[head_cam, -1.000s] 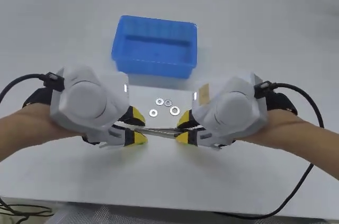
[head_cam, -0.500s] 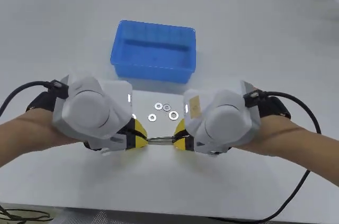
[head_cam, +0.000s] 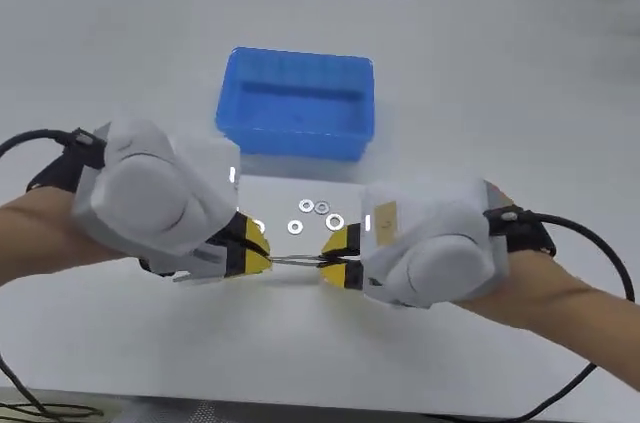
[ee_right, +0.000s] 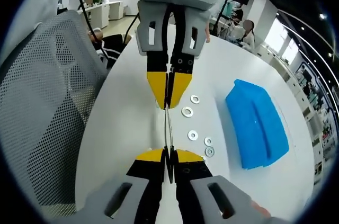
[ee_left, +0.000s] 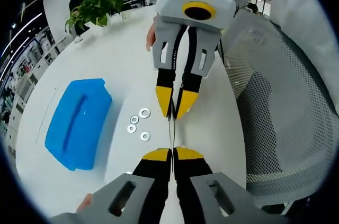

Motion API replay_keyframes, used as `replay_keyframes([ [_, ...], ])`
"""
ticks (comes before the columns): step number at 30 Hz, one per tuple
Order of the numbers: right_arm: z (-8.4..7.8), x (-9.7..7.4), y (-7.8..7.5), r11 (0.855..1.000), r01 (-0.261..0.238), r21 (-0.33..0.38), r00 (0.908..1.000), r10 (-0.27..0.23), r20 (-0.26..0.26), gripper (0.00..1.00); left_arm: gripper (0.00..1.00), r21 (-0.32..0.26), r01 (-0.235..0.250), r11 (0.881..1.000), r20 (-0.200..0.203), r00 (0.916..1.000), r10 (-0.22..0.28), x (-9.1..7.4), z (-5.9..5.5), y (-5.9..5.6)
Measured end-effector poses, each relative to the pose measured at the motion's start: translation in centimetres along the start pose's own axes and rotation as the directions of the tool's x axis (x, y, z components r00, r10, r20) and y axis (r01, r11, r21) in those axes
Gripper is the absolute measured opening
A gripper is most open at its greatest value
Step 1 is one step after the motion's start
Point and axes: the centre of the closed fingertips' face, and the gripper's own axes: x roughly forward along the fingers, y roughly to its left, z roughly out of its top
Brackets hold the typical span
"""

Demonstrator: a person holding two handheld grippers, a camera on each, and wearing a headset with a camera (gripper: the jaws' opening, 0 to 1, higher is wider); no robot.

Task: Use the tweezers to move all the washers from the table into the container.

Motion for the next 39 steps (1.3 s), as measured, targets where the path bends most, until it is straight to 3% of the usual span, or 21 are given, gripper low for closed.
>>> replay_keyframes([
  [6,1.1,-0.8,-0.8,0.998,0.064,0.007,0.9943,-0.064,0.086,0.07,0.05,0.034,-0.035,0.999,0.012,0.9993,0.034,-1.7,1.4,0.4],
  [12,1.1,-0.9,-0.6,0.994,0.092,0.061,0.9856,-0.1,0.136,0.07,0.06,0.031,-0.042,0.999,0.065,0.9971,0.04,-2.5,3.4,0.0],
  [17,1.1,-0.9,-0.1,0.993,0.092,0.075,0.9825,-0.102,0.156,0.07,0.06,0.043,-0.03,0.999,0.086,0.9959,0.026,-2.4,4.6,-0.7],
  [20,0.9,-1.2,0.1,0.992,0.089,0.093,0.9788,-0.105,0.176,0.07,0.06,0.035,-0.024,0.999,0.124,0.9921,0.019,-2.4,5.7,-0.9],
  [28,0.0,-2.1,0.5,0.988,0.059,0.143,0.969,-0.091,0.23,0.07,0.06,0.047,-0.005,0.999,0.164,0.9864,-0.003,-1.5,6.9,-1.2],
  [39,-0.4,-2.7,0.6,0.982,0.031,0.187,0.9559,-0.084,0.281,0.08,0.06,0.007,0.017,1.0,0.258,0.9659,-0.018,-0.7,9.0,-1.3],
])
